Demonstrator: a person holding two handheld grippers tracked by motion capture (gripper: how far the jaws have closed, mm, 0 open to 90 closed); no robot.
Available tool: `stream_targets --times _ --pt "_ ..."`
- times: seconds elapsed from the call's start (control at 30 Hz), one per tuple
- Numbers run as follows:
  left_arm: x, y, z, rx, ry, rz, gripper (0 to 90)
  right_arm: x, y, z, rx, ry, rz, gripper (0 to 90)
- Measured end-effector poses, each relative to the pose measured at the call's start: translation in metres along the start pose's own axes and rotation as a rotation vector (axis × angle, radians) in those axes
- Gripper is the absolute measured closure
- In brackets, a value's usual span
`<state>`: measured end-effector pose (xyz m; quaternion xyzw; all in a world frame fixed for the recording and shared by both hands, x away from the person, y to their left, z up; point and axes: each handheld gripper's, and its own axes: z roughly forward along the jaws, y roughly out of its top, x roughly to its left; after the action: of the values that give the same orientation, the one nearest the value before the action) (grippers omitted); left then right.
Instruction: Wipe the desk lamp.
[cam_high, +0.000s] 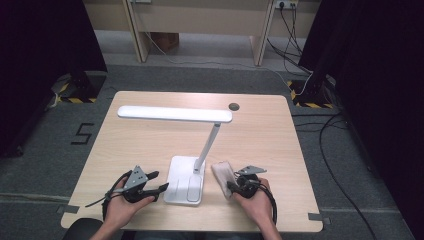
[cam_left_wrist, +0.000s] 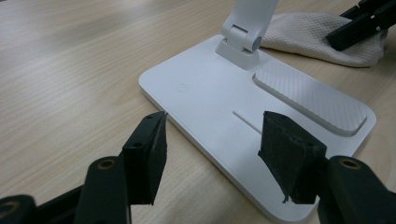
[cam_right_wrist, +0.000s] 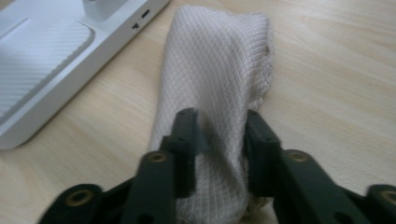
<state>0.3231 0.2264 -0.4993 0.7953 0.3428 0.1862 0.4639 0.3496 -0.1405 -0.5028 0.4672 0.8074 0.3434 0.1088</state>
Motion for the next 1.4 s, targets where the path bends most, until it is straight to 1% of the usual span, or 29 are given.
stream_targets --times 0.03,0.1,0.17,0.27,0.37,0.4,0.5,0.7,0.77,0.8,0.93,1.07,1.1,1.13,1.17,1.2,1.23,1.27,1.33,1.4 --pt "-0.001 0.000 0.001 0.002 -0.003 0.002 40.0 0.001 -0.001 0.000 -0.003 0.010 0.008 79.6" --pt "-0.002 0.001 0.002 0.006 -0.006 0.011 40.0 0.002 -0.001 0.000 -0.012 0.000 -0.017 81.8" --pt "-0.004 0.001 0.004 0.009 -0.012 0.016 39.9 0.004 -0.002 0.000 -0.011 -0.008 -0.015 82.7" --pt "-0.006 0.002 0.004 0.009 -0.018 0.022 39.9 0.005 -0.001 -0.001 -0.011 -0.016 -0.035 83.8" --pt "-0.006 0.003 0.004 0.008 -0.024 0.023 40.0 0.006 0.000 -0.003 -0.014 -0.012 -0.043 84.4" --pt "-0.006 0.003 0.004 0.007 -0.025 0.022 40.0 0.006 0.001 -0.004 -0.019 -0.007 -0.052 84.4" --pt "-0.006 0.003 0.005 0.007 -0.024 0.020 40.0 0.010 0.002 -0.009 -0.039 -0.002 -0.049 84.5" --pt "-0.007 0.003 0.004 0.007 -0.027 0.024 40.1 0.019 0.004 -0.020 -0.074 -0.002 -0.088 84.6" --pt "-0.008 0.004 0.005 0.003 -0.033 0.019 40.1 0.023 0.005 -0.024 -0.076 0.002 -0.088 84.6" --pt "-0.009 0.004 0.004 0.002 -0.035 0.020 40.1 0.024 0.006 -0.026 -0.083 0.003 -0.103 84.6" --pt "-0.011 0.008 0.004 0.000 -0.045 0.032 40.1 0.034 0.010 -0.032 -0.093 0.022 -0.120 84.6" --pt "-0.016 0.010 0.005 -0.007 -0.072 0.028 40.1 0.044 0.012 -0.034 -0.096 0.053 -0.139 84.6" --pt "-0.016 0.010 0.005 -0.007 -0.072 0.028 40.1 0.044 0.012 -0.034 -0.096 0.053 -0.139 84.6" --pt "-0.019 0.011 0.006 -0.003 -0.082 0.040 40.0 0.050 0.012 -0.033 -0.099 0.073 -0.151 84.6" --pt "-0.021 0.012 0.006 0.000 -0.083 0.051 40.0 0.053 0.012 -0.033 -0.098 0.081 -0.153 84.6" --pt "-0.022 0.013 0.006 0.007 -0.079 0.079 39.8 0.056 0.012 -0.034 -0.098 0.088 -0.158 84.6" --pt "-0.024 0.013 0.007 0.013 -0.074 0.115 39.4 0.059 0.012 -0.034 -0.101 0.098 -0.161 84.6" --pt "-0.025 0.014 0.007 0.018 -0.080 0.141 39.2 0.061 0.013 -0.034 -0.105 0.110 -0.168 84.6" --pt "-0.027 0.014 0.008 0.015 -0.097 0.147 38.7 0.067 0.015 -0.036 -0.110 0.133 -0.174 84.6" --pt "-0.028 0.014 0.009 0.013 -0.104 0.141 38.3 0.073 0.017 -0.037 -0.115 0.147 -0.190 84.6"
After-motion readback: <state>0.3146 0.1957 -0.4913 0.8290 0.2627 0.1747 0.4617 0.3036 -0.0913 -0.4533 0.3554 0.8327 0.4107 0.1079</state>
